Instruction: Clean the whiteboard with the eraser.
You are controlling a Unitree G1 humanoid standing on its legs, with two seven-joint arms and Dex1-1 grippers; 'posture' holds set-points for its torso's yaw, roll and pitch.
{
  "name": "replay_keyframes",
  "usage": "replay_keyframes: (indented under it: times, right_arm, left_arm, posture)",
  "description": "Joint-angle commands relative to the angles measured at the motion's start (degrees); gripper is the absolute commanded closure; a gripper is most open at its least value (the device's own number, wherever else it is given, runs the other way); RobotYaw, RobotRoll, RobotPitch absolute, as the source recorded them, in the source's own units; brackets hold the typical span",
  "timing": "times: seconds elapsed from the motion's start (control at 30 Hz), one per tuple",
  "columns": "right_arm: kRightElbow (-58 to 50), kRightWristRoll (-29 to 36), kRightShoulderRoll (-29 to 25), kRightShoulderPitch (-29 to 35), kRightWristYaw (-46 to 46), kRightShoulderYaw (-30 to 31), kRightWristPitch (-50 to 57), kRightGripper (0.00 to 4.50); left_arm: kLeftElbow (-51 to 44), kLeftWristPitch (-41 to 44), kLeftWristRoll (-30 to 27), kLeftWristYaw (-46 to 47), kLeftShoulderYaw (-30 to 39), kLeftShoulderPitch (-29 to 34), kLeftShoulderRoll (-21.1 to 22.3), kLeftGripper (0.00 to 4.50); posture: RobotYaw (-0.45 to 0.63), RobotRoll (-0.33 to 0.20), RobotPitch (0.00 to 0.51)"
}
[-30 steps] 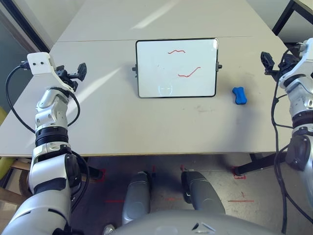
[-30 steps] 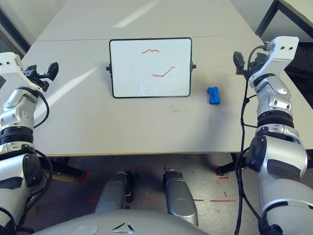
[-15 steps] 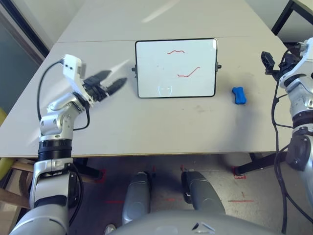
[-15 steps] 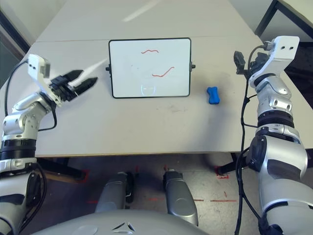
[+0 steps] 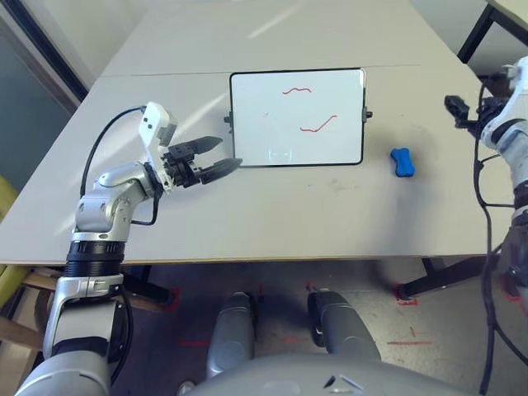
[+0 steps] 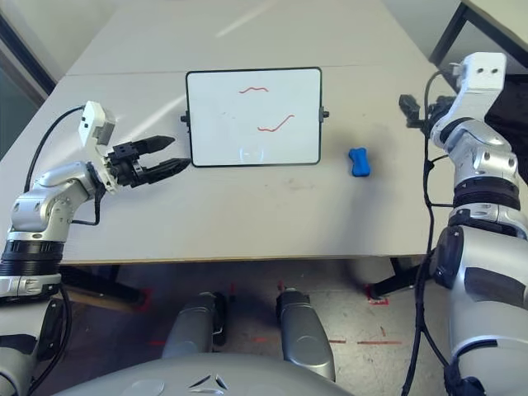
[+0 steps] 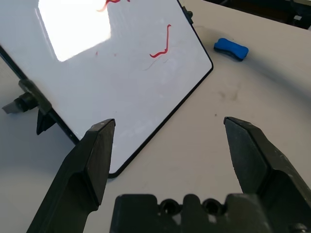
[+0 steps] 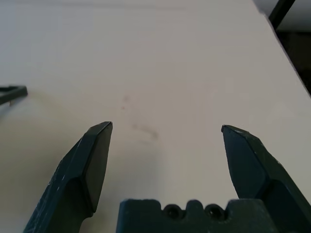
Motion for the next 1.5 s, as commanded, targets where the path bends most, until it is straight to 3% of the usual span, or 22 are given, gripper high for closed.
replay_keyframes:
  times: [0.03, 0.17, 0.43, 0.73, 1.5]
  right_arm:
    - [-4.6, -1.81, -1.98, -3.14, 3.07, 5.88, 18.47, 0.03]
    - [-8.76, -1.88, -2.47, -5.97, 7.34, 12.4, 31.49, 0.03]
    - [-14.33, -2.08, 0.31, -5.38, 10.9, 19.2, 35.07, 0.03]
    - [-16.78, -2.34, 3.82, -2.22, 10.2, 20.98, 35.66, 0.03]
    - [-6.45, -5.34, 7.78, -2.27, 6.91, 19.63, 29.26, 0.03]
  left_arm:
    - [2.42, -1.99, 1.7, -0.99, -1.21, -1.17, -0.39, 0.0]
    - [4.15, -4.34, 3.57, -1.45, -2.42, -1.9, -0.64, 0.0]
    - [3.86, -5.8, 4.26, -1.29, -3.06, -1.51, -0.99, 0.0]
    - [2.67, -5.96, 4.33, -0.11, -2.41, -0.35, -0.88, 0.0]
    - [1.82, -5.65, 4.07, 0.98, -1.98, -0.01, -0.52, 0.0]
  posture:
    - [-0.22, 0.0, 0.101]
    - [-0.22, 0.0, 0.104]
    - [-0.21, 0.0, 0.114]
    - [-0.19, 0.0, 0.121]
    - [-0.18, 0.0, 0.125]
